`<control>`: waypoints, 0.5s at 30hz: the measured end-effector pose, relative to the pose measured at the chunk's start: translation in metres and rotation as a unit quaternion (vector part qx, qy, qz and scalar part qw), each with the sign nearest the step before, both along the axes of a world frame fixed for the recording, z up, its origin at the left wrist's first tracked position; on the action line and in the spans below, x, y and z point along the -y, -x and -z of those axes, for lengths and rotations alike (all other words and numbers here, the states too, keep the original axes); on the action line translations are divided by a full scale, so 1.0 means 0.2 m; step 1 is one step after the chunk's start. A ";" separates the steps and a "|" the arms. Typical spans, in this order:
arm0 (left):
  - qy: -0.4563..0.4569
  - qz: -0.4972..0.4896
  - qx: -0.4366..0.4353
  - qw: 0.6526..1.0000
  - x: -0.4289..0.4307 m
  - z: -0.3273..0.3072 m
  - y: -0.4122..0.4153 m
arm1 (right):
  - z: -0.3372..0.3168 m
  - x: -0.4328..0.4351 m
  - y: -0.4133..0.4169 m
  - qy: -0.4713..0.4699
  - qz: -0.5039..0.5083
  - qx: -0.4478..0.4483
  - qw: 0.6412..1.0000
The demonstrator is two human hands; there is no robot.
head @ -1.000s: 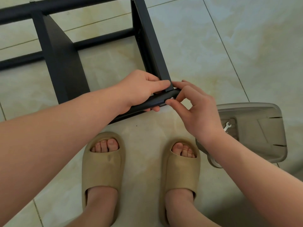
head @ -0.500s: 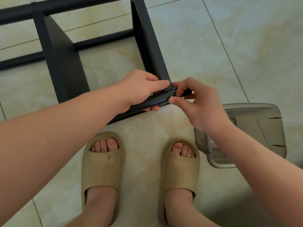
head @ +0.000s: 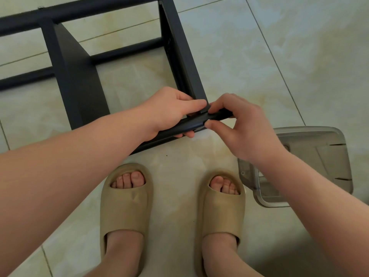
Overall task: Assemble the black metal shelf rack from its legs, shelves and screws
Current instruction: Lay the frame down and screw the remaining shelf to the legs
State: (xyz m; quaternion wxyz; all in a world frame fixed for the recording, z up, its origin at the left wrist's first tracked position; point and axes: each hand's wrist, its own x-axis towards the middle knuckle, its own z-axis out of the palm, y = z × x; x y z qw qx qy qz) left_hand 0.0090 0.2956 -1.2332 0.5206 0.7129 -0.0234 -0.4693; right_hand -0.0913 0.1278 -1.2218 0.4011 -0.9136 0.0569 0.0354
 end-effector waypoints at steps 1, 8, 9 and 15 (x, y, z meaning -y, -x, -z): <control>0.001 -0.001 0.001 1.000 0.00 0.00 0.00 | 0.01 -0.01 0.01 -0.001 0.004 0.013 1.000; 0.005 0.003 0.003 1.000 0.00 0.01 0.00 | 0.07 -0.04 0.02 -0.063 0.059 0.068 0.994; 0.006 0.004 0.003 1.000 0.00 0.01 0.00 | 0.07 -0.02 0.01 -0.075 0.058 0.065 0.993; 0.005 0.007 0.007 1.000 0.00 0.02 0.00 | 0.08 0.02 0.04 -0.157 0.031 0.024 0.987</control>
